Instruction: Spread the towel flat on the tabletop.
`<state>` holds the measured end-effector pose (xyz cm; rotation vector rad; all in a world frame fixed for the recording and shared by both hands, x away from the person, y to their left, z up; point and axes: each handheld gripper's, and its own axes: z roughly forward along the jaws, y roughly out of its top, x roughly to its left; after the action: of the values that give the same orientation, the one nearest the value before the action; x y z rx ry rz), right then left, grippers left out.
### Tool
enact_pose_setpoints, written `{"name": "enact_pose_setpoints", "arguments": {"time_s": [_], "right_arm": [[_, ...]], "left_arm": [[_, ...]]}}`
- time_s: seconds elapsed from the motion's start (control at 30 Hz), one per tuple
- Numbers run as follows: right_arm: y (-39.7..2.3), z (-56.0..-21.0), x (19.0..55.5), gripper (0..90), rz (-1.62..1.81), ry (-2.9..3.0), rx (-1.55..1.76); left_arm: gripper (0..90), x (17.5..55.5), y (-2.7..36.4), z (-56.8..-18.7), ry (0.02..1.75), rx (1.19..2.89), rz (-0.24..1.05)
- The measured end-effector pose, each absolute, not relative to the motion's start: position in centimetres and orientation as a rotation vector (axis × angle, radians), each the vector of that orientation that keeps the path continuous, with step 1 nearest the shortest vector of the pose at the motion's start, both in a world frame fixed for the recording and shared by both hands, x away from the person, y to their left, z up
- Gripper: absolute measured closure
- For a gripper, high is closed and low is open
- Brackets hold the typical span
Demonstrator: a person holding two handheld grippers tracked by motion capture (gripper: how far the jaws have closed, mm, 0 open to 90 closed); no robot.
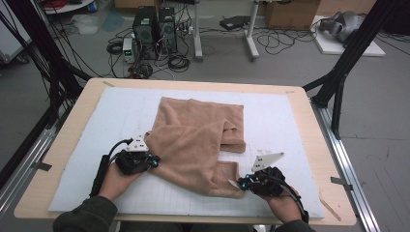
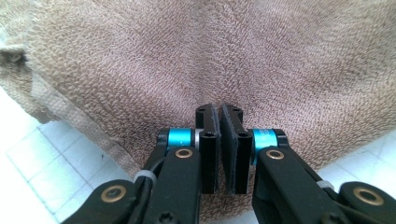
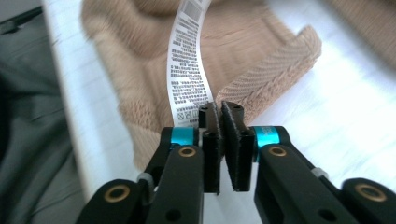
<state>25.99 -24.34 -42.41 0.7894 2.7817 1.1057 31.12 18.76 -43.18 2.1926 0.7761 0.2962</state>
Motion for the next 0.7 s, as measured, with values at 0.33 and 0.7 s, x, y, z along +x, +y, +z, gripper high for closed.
{"name": "enact_pose_setpoints", "arguments": {"time_s": [0.33,0.7], "right_arm": [[-23.4,-38.7,27.5,59.5,1.102,2.625,0.685],[-18.3,-43.2,32.7,64.4,1.058,2.820,0.598]], "left_arm": [[83.6,31.4,18.7,-43.4,0.794,2.187,0.284],[63.1,31.8,19.1,-43.6,0.823,2.177,0.293]]}}
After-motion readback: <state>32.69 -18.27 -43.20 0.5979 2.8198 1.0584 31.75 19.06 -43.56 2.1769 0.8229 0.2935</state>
